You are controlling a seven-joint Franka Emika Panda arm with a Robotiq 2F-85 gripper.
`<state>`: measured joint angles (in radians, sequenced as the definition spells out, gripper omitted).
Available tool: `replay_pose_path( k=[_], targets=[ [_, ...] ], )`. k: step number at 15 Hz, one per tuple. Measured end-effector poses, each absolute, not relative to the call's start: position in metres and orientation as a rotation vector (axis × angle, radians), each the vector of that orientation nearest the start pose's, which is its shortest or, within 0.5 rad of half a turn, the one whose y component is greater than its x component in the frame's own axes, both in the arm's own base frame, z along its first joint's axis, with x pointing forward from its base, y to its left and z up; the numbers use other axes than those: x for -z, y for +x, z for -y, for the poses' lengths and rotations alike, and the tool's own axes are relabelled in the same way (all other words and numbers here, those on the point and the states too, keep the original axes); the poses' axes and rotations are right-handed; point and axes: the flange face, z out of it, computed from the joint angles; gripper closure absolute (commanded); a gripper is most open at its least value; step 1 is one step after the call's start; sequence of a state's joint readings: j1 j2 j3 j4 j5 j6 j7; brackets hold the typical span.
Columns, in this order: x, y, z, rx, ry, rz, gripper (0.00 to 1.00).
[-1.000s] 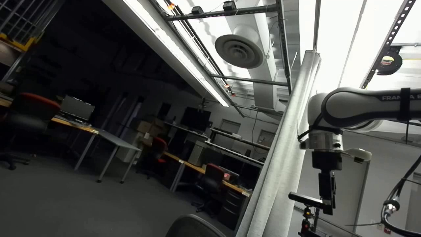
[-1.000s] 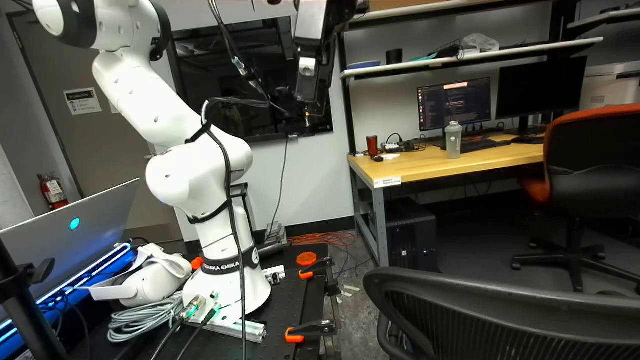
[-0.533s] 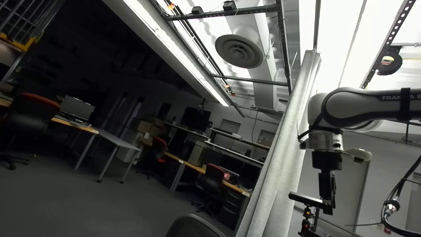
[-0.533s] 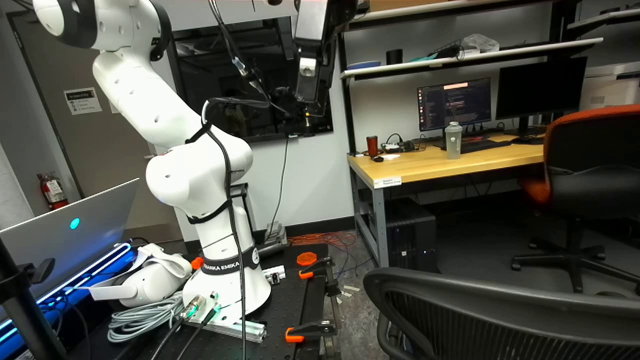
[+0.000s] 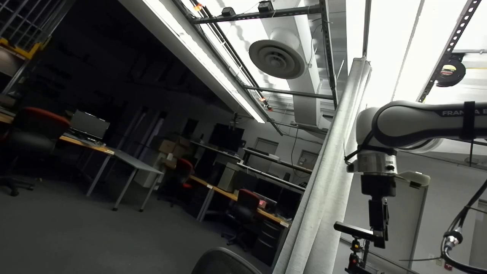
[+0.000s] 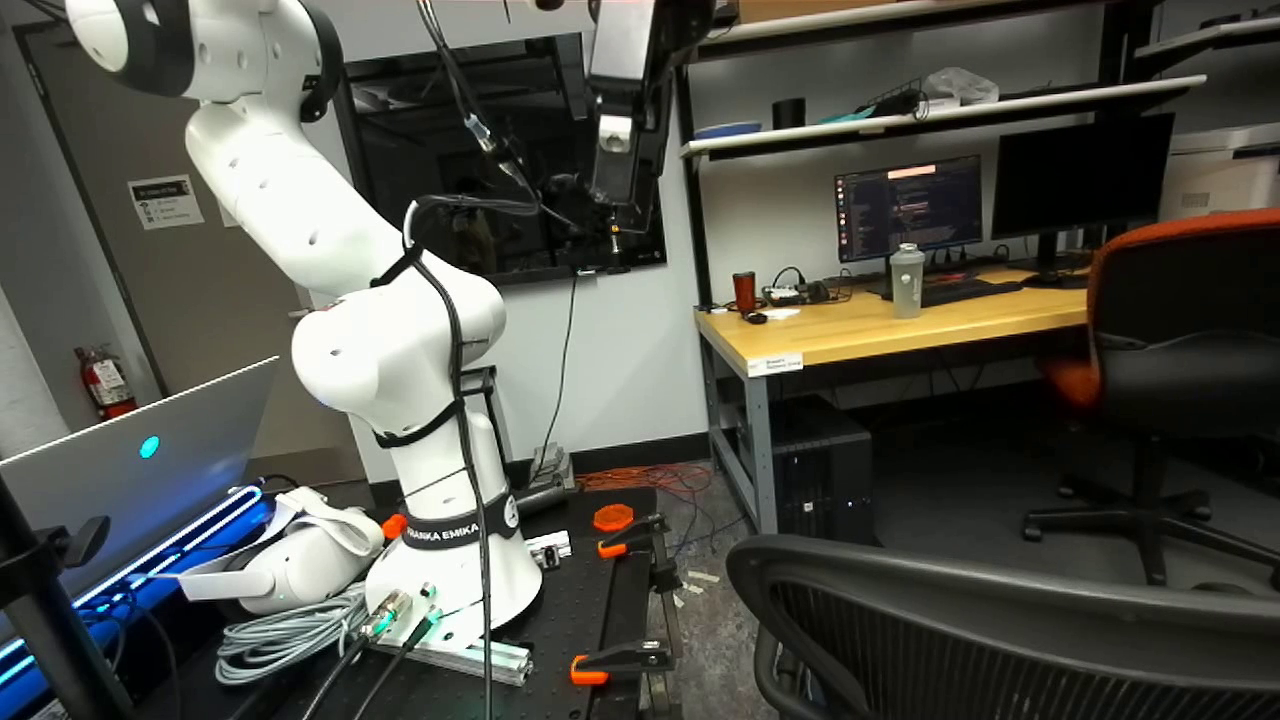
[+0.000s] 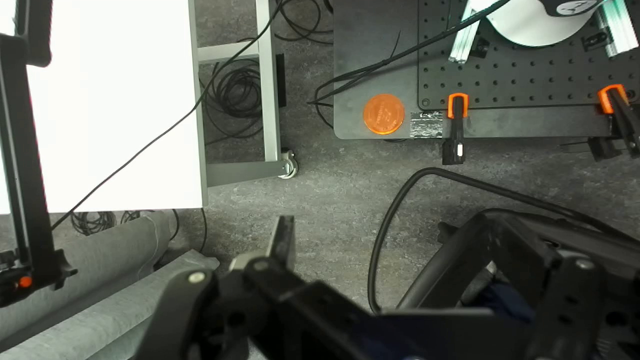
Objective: Put the jeans on the backrest of the chair
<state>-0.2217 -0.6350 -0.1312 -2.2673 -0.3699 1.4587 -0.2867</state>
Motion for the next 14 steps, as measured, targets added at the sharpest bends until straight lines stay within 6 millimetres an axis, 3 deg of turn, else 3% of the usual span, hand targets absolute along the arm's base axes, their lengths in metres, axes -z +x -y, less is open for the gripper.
replay_pose_path(
  k=[7,14],
  targets=[
    [-0.574,0.305,0.162,-0.425,-3.334,-0.034,0.0],
    [-0.563,0.341,0.133,-0.237,-3.36,0.131,0.0]
  ],
)
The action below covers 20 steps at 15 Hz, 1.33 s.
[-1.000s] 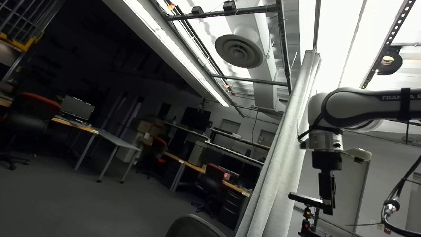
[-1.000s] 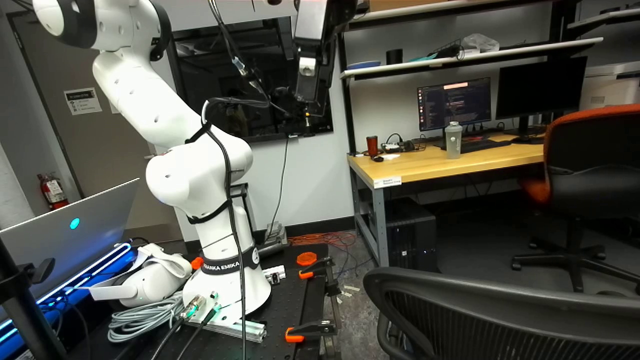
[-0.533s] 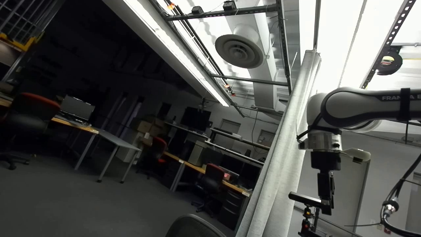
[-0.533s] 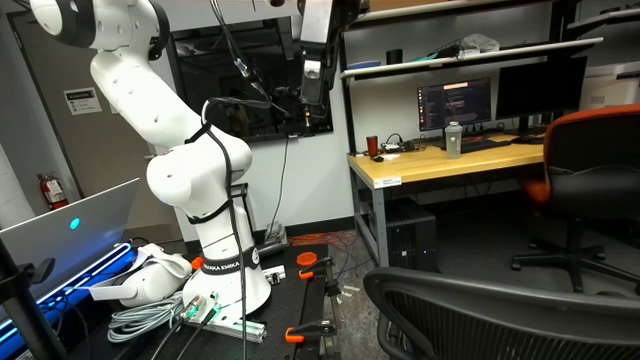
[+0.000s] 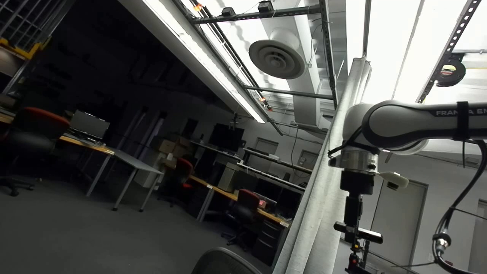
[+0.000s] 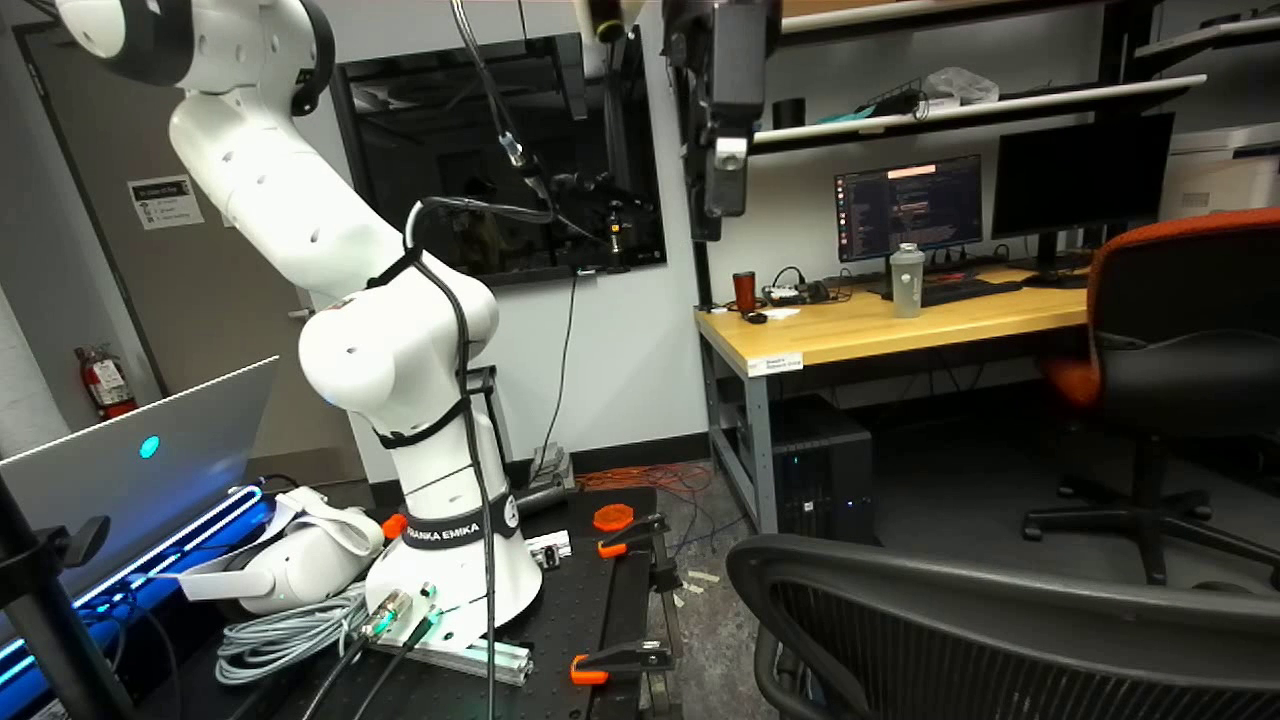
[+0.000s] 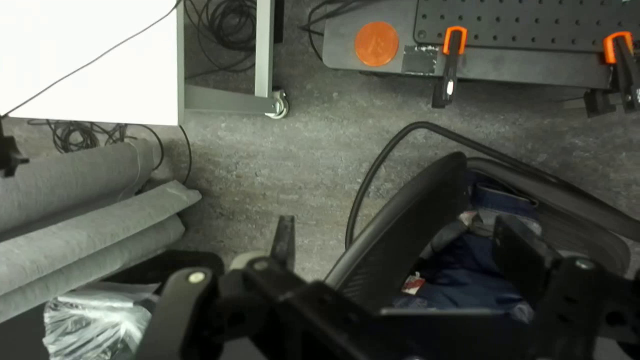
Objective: Put the jeans on the backrest of the chair
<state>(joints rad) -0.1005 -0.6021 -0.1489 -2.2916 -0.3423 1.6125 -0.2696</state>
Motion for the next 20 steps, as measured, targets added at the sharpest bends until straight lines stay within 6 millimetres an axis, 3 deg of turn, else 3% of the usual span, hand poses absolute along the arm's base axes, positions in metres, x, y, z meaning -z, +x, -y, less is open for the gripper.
replay_pose_path(
  k=[7,16,20],
  targets=[
    [-0.544,0.377,0.094,-0.012,-3.258,0.208,0.0],
    [-0.542,0.378,0.096,-0.019,-3.259,0.197,0.0],
    [-0.525,0.402,0.088,0.02,-3.28,0.129,0.0]
  ],
)
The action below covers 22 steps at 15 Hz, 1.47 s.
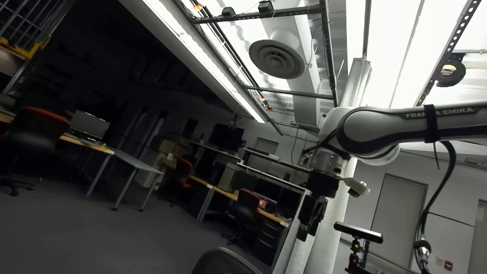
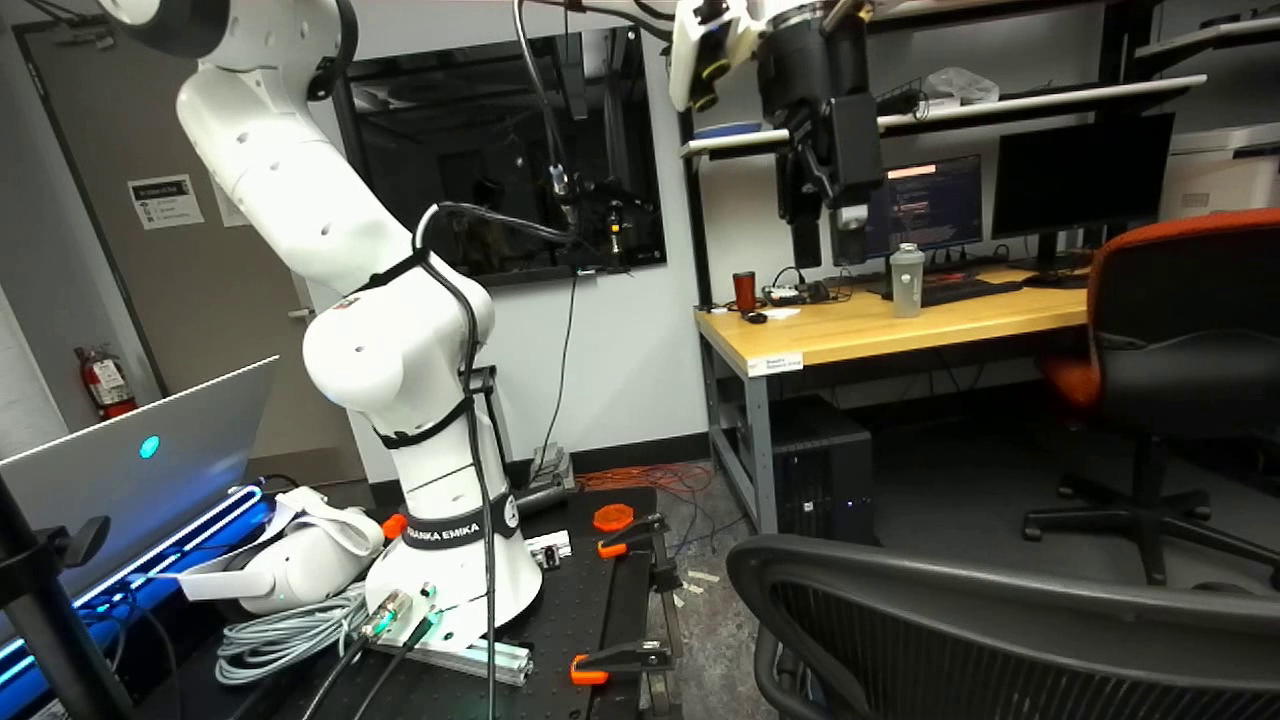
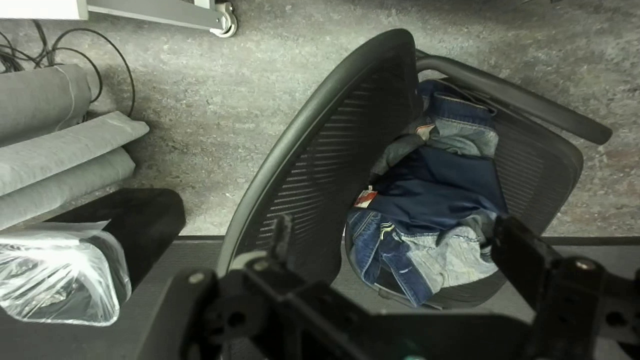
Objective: Put the jeans on the backrest of the chair
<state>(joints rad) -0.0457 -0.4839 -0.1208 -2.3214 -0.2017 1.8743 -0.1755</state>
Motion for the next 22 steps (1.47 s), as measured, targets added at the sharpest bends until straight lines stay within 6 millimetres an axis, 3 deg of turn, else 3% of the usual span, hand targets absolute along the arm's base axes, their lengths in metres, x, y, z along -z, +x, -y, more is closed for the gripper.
replay_pose_path(
  k=[4,8,13,19,22],
  targets=[
    [-0.498,0.441,0.071,0.036,-3.301,0.065,0.0],
    [-0.468,0.477,0.053,0.006,-3.293,0.12,0.0],
    [-0.443,0.517,0.037,0.143,-3.288,0.066,0.0],
    [-0.444,0.526,0.037,0.162,-3.28,0.013,0.0],
    [-0.433,0.528,0.033,0.102,-3.286,0.135,0.0]
  ],
)
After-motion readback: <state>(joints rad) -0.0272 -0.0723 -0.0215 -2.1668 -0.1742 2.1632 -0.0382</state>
